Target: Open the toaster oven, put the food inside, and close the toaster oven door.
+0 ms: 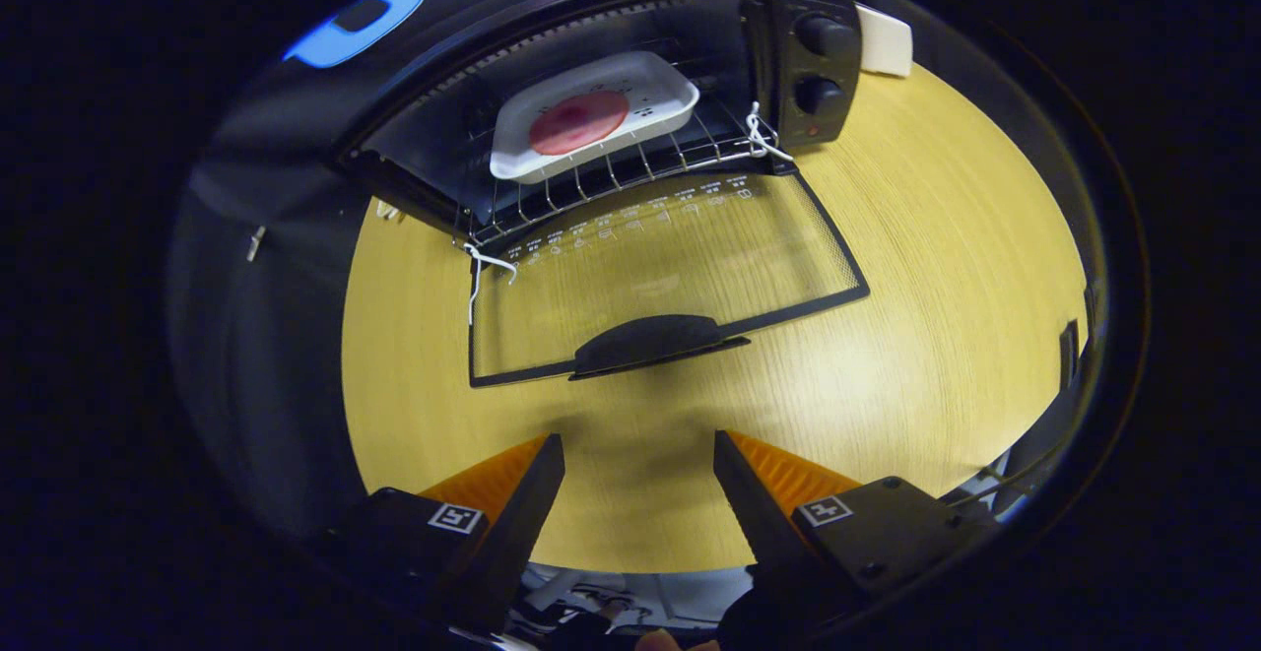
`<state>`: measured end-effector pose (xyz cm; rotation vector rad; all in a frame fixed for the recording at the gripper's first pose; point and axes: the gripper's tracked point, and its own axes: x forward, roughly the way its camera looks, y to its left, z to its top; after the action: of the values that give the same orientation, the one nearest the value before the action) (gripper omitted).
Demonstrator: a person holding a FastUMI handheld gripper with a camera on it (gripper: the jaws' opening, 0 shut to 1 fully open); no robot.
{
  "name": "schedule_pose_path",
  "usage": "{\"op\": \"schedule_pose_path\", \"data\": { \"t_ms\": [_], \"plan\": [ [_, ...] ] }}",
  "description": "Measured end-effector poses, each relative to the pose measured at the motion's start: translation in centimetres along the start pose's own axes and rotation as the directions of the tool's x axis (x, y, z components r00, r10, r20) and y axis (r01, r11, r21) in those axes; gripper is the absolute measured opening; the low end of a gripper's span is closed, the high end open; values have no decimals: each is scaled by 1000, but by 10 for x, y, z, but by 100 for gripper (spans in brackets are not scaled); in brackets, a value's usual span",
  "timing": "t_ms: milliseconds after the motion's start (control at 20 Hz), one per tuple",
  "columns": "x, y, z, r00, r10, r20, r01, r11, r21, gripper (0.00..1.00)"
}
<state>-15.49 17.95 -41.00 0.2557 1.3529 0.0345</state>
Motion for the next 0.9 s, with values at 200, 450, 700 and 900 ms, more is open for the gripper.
{"op": "schedule_pose_path", "data": {
  "t_ms": [200,450,700,900],
  "plan": [
    [26,-14,2,995,-89,41,94,985,-143,99],
    [46,-22,9,988,-138,70,149,969,-196,99],
    [54,-12,26,983,-151,106,169,968,-187,100],
    [51,-12,26,979,-167,118,187,965,-186,99]
  ]
}}
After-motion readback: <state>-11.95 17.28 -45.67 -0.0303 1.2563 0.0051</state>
